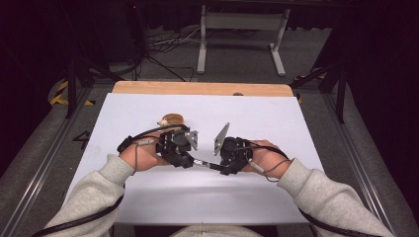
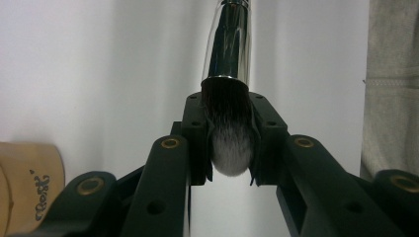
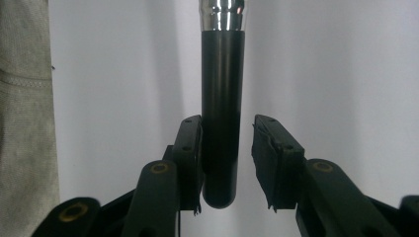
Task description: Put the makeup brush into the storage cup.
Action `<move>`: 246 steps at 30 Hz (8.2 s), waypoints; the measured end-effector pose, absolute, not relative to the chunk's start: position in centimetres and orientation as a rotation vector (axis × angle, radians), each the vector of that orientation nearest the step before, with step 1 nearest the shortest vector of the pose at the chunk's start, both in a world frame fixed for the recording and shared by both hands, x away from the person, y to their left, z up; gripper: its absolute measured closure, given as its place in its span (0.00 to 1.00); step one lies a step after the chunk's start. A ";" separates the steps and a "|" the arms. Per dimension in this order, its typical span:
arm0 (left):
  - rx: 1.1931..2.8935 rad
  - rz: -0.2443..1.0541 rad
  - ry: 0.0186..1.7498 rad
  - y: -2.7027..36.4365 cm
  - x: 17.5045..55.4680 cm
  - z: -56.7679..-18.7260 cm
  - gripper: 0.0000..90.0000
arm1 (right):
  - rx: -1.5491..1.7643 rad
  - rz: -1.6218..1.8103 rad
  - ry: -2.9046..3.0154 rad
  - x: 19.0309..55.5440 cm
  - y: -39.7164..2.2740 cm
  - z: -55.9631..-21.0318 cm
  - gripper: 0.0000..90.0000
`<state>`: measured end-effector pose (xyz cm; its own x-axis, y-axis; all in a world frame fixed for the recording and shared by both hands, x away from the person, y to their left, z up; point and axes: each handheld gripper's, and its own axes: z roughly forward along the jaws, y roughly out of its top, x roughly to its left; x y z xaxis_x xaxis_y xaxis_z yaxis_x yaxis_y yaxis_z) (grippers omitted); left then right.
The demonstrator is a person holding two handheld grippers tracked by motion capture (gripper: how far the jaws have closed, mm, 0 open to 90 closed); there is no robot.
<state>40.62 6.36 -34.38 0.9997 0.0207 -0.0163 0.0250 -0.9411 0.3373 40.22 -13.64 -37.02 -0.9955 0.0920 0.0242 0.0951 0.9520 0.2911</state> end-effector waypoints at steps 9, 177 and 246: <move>2.796 -0.019 0.042 6.5 40.6 -34.4 0.82 | -0.116 -0.442 -3.104 40.0 -13.3 -37.1 0.82; 1.707 0.188 0.287 9.6 40.2 -35.6 0.20 | -0.323 -2.098 -2.538 40.3 -17.3 -43.1 0.83; 1.701 0.340 0.440 11.5 40.9 -33.6 0.78 | -0.527 -2.177 -2.524 39.8 -20.8 -41.4 0.02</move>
